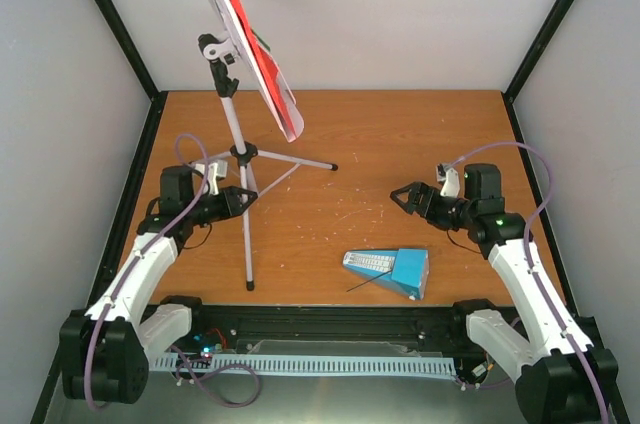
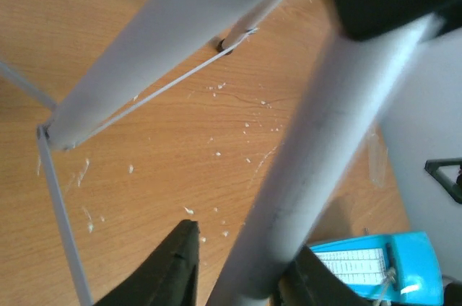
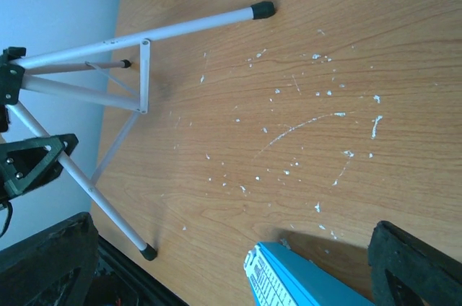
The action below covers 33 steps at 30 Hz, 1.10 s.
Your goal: Pack up the instrument practice props
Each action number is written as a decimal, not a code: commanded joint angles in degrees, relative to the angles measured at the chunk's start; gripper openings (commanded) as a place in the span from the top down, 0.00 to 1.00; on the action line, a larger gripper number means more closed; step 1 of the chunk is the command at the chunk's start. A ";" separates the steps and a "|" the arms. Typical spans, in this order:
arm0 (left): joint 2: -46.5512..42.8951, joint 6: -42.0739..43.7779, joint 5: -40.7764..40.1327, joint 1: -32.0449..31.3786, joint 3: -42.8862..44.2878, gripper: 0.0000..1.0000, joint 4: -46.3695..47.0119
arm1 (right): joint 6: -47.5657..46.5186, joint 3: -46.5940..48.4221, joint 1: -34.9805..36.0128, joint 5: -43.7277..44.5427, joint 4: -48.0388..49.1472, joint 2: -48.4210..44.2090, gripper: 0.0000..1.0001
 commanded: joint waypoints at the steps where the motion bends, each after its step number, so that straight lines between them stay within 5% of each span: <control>1: 0.89 1.45 -2.89 -0.31 1.62 0.80 2.60 | -1.96 -0.75 0.40 1.01 -2.00 -1.26 0.00; 6: 0.51 4.59 -8.65 -0.31 3.71 0.99 0.52 | -1.78 -3.14 0.44 2.02 -0.01 -3.01 0.00; 20: 13.56 11.41 -8.12 -0.29 8.08 1.00 22.36 | -1.21 -4.13 0.44 2.50 1.62 -3.26 0.00; 33: 33.00 18.54 -4.79 -0.28 19.65 1.00 31.01 | -0.58 -2.88 0.39 9.98 -0.43 -2.46 0.00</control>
